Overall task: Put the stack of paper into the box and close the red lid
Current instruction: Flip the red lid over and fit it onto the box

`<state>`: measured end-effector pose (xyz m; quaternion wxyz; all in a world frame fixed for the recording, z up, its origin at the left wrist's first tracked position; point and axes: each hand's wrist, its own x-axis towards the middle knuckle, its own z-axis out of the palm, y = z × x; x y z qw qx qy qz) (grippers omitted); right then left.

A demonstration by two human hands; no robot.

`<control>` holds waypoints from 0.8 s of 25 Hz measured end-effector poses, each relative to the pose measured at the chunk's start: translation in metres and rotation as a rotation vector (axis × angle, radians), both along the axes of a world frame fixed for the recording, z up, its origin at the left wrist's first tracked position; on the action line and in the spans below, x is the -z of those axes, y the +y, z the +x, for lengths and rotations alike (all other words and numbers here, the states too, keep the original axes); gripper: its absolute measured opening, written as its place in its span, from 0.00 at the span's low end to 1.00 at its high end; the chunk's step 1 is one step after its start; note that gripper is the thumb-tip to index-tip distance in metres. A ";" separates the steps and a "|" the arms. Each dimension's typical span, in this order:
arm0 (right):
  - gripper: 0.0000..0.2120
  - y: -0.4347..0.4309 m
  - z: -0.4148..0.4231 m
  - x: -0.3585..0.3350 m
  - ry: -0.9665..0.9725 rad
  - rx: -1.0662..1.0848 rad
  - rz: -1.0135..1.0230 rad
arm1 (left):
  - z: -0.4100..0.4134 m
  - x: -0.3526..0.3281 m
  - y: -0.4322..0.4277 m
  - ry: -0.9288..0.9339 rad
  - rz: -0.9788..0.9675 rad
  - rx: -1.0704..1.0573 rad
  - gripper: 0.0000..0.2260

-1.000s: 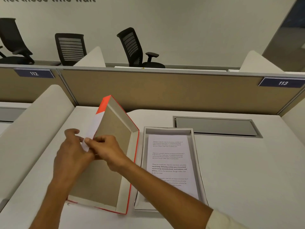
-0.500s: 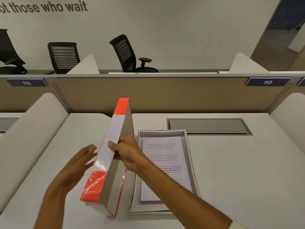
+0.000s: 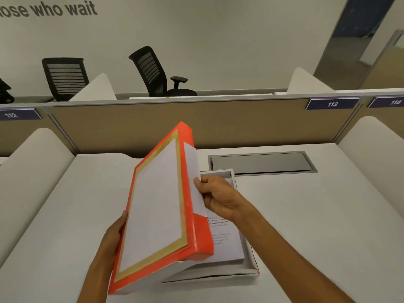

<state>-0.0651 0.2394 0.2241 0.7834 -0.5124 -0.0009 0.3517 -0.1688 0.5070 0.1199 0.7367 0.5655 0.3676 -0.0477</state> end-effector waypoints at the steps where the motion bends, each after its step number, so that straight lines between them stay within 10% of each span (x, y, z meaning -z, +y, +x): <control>1: 0.13 -0.012 0.001 0.003 -0.027 0.025 -0.041 | 0.002 -0.002 -0.007 -0.035 0.029 0.008 0.21; 20: 0.29 -0.095 -0.018 0.158 -0.372 0.297 -0.982 | 0.033 0.034 -0.089 -0.159 0.711 0.210 0.23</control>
